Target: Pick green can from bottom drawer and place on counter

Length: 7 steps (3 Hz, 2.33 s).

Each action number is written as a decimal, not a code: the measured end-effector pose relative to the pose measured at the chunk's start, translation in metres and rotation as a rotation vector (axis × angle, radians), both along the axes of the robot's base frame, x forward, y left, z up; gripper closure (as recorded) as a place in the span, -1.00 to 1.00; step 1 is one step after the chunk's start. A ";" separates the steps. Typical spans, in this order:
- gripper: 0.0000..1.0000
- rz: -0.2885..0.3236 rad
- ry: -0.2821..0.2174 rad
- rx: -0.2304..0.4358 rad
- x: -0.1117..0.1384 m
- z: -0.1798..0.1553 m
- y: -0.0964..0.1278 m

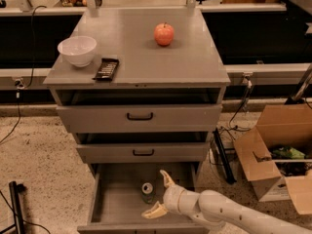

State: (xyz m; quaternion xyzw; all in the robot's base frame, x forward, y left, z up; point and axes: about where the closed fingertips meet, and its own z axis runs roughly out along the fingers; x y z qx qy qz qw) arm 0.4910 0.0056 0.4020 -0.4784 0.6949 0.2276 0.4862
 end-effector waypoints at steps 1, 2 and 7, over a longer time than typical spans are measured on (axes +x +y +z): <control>-1.00 -0.044 0.012 -0.077 0.016 -0.034 -0.014; -1.00 -0.117 0.023 -0.118 0.043 -0.094 -0.044; -0.65 -0.029 0.131 -0.019 0.082 -0.214 0.015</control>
Offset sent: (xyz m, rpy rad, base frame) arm 0.0395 -0.0539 -0.1069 -0.1604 0.0577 -0.1466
